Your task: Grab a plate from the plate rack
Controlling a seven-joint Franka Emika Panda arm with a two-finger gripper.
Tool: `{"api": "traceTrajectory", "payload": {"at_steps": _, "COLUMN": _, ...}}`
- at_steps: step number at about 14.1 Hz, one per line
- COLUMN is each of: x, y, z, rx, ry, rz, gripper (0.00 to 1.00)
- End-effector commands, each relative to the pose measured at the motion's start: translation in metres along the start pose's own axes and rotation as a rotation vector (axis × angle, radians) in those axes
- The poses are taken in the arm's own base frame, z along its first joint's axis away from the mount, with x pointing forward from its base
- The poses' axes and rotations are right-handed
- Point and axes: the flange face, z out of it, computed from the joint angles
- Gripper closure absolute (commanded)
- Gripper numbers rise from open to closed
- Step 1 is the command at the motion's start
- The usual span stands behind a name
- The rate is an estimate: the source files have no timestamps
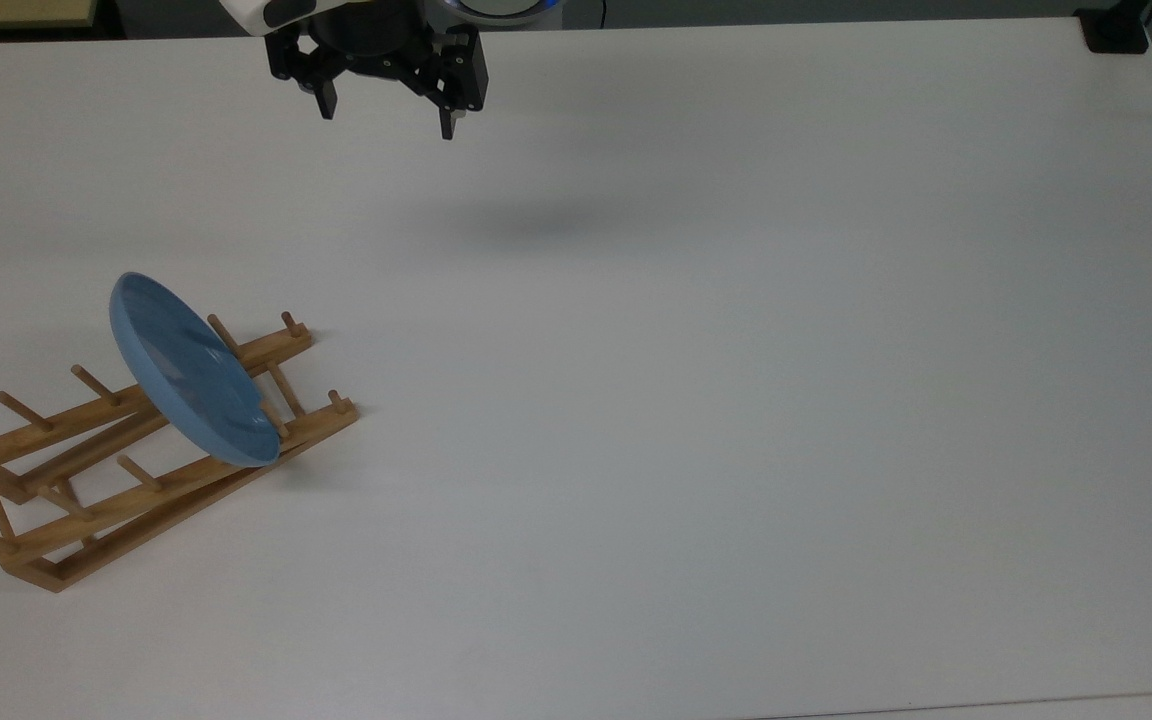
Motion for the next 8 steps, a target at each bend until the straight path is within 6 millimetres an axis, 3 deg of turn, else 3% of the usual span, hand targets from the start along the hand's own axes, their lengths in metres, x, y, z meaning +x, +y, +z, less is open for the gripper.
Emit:
{"api": "traceTrajectory", "payload": {"at_steps": 1, "x": -0.0144, "y": -0.0024, "z": 0.0016, "rx": 0.006, "ry": -0.057, "rz": -0.021, "gripper": 0.0}}
{"api": "traceTrajectory", "payload": {"at_steps": 8, "x": -0.0157, "y": -0.005, "z": 0.0029, "rx": 0.005, "ry": -0.067, "rz": -0.024, "gripper": 0.0}}
